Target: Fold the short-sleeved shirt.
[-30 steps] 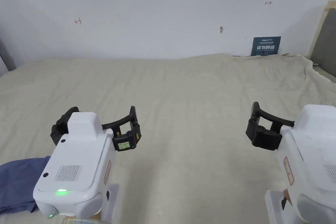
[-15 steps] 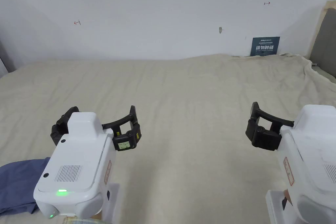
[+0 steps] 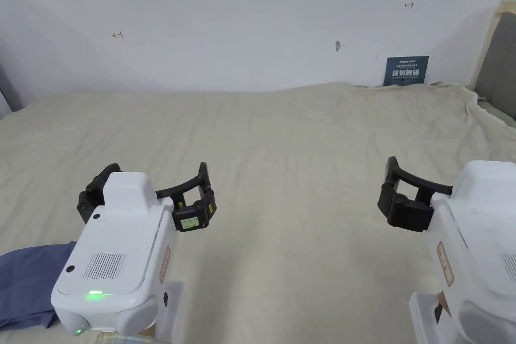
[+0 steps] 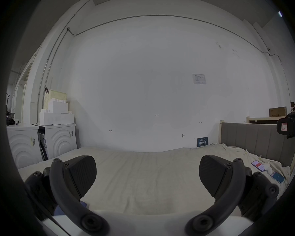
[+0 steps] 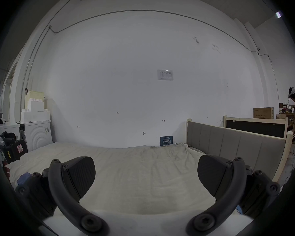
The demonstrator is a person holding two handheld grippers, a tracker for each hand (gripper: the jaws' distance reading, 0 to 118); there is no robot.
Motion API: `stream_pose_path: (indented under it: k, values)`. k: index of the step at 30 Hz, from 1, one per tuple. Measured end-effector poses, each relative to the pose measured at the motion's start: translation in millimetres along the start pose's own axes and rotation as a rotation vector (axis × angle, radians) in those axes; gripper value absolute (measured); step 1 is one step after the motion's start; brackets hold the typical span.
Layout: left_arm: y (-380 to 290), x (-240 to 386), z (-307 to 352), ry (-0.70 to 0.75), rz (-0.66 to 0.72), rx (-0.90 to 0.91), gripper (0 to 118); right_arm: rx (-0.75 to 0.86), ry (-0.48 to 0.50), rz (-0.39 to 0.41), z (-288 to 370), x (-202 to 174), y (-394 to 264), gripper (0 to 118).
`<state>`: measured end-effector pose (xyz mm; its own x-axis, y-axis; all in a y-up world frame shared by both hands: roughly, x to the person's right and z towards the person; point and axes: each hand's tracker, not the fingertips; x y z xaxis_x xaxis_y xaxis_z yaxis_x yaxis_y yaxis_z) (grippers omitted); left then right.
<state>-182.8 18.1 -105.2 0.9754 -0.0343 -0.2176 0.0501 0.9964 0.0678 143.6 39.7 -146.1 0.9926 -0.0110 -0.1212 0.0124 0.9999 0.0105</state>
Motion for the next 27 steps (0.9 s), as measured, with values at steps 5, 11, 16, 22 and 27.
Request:
stream_pose_path:
  k: [5,11,16,22,27]
  values:
    - [0.5,0.4,0.3,-0.001,-0.004,0.000,118,0.001,-0.001,-0.001,1.8,-1.2,1.6,118]
    - [0.9,0.4,1.1,-0.001,-0.003,0.001,118,0.003,-0.001,0.002,2.4,-1.1,2.2,118]
    - [1.4,-0.4,0.9,-0.003,-0.003,0.001,118,0.004,0.001,0.001,3.1,-1.4,2.6,118]
    - [1.5,-0.9,1.8,-0.001,-0.001,0.002,118,0.001,0.000,0.000,0.5,2.2,-1.1,118]
    - [0.8,-1.3,2.0,0.000,-0.005,0.002,118,0.000,0.000,0.004,-1.5,5.0,-4.1,118]
